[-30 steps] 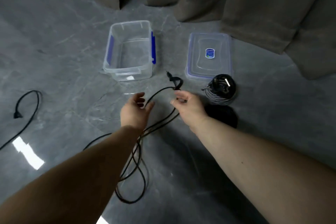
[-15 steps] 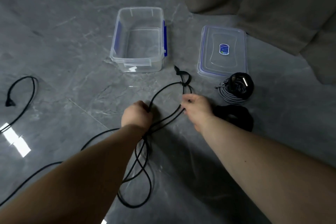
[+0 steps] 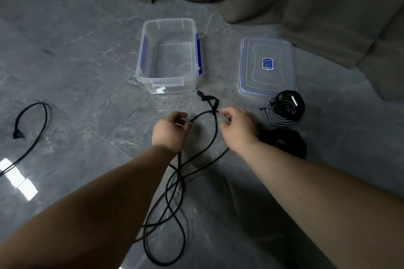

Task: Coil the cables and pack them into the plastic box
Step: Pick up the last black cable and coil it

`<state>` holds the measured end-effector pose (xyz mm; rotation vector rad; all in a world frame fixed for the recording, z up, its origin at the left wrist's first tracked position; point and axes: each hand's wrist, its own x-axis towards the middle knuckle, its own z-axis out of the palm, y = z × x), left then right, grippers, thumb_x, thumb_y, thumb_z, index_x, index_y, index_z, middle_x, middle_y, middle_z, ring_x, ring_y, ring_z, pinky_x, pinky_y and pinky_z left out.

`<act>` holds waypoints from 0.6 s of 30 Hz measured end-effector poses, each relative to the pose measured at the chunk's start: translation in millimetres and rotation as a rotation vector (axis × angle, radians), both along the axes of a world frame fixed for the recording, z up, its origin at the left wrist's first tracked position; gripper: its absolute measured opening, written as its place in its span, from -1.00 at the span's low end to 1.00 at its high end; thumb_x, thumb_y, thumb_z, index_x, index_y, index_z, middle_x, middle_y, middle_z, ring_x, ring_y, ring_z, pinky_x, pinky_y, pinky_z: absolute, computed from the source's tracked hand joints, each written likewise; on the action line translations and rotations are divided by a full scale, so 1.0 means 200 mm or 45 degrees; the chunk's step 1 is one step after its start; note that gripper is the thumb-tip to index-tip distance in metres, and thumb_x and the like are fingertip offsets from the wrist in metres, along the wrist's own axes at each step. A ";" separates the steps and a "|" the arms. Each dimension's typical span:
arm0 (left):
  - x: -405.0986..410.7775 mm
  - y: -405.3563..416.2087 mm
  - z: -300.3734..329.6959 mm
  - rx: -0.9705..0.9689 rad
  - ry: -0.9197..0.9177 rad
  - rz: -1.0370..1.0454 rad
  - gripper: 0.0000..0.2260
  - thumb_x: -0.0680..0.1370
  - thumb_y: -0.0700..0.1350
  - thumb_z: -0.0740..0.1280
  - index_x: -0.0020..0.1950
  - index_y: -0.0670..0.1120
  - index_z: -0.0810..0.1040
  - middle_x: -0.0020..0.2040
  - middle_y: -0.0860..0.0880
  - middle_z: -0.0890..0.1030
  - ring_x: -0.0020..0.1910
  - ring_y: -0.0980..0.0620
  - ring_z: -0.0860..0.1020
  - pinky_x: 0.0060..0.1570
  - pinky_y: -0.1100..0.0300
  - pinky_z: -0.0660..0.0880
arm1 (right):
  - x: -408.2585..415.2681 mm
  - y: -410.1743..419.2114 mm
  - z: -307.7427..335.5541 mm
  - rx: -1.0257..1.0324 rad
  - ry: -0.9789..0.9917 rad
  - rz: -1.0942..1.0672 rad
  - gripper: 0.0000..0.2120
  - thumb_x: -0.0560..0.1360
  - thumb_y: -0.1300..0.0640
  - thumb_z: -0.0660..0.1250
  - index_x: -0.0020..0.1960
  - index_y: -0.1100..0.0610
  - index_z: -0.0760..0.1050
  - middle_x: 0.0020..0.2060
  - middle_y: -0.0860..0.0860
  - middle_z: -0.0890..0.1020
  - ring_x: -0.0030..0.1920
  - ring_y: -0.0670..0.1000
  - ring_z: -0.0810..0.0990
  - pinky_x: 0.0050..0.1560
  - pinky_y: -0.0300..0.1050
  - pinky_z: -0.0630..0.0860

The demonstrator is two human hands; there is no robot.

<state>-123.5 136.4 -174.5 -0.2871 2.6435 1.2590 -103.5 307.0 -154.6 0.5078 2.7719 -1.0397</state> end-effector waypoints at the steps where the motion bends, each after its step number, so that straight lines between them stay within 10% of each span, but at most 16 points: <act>1: 0.00 -0.02 0.00 -0.006 -0.009 0.003 -0.79 0.55 -0.09 0.38 0.19 -0.02 0.58 -0.04 0.04 0.59 -0.06 0.01 0.60 -0.04 0.18 0.52 | -0.01 -0.03 -0.01 -0.045 -0.035 0.017 -0.70 0.53 0.18 0.26 0.24 0.04 0.53 0.21 0.08 0.51 0.15 0.09 0.53 0.06 -0.27 0.36; 11: 0.00 -0.42 0.11 -0.113 0.043 0.110 -0.75 0.56 -0.07 0.37 0.24 -0.02 0.56 -0.01 0.03 0.60 -0.03 0.04 0.60 -0.01 0.18 0.48 | -0.10 -0.60 0.00 -0.518 0.068 0.270 -0.77 0.52 0.22 0.29 0.13 0.03 0.59 0.10 -0.01 0.49 -0.06 -0.01 0.53 0.10 -0.13 0.49; 18: 0.05 -1.07 0.08 -0.368 0.097 0.267 -0.69 0.55 -0.02 0.37 0.29 -0.01 0.54 0.27 -0.05 0.52 0.17 -0.05 0.53 0.12 0.17 0.41 | -0.15 -1.20 -0.06 -0.654 0.017 0.446 -0.76 0.55 0.23 0.26 0.16 0.04 0.57 -0.11 0.03 0.48 -0.39 -0.19 0.35 -0.35 -0.33 0.30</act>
